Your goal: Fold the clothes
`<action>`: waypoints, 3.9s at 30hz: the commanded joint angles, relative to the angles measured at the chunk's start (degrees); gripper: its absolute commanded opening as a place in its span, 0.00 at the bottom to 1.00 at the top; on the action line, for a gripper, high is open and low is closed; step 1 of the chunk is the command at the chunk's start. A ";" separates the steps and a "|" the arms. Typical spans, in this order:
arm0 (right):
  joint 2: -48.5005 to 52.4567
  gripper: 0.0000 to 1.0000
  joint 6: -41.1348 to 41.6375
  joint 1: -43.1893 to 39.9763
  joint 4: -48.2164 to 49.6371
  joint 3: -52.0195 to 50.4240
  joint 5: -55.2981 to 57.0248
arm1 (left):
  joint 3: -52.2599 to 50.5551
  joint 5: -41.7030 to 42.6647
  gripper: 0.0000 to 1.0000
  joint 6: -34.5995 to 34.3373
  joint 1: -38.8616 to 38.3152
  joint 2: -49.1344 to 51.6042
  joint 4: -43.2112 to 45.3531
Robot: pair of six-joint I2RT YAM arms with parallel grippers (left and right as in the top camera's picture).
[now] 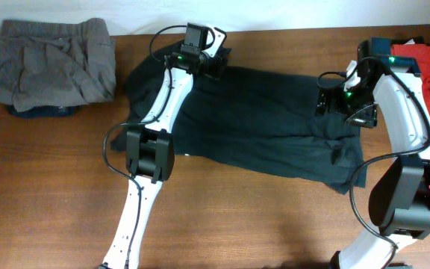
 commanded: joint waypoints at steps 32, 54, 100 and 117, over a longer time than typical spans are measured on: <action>0.39 0.99 0.66 0.22 5.40 0.00 -0.35 | 7.91 10.67 0.87 1.27 0.15 1.36 -4.72; 0.39 0.99 0.63 0.22 1.31 0.00 -0.35 | 7.78 4.07 0.79 4.17 -0.39 3.13 -0.50; 0.39 0.99 0.70 0.22 8.22 0.00 -0.33 | 21.35 4.26 0.01 -7.48 0.57 5.07 -9.64; 11.52 0.99 7.32 -3.78 29.07 0.20 2.67 | 21.81 4.22 0.22 -11.78 0.57 4.00 -18.43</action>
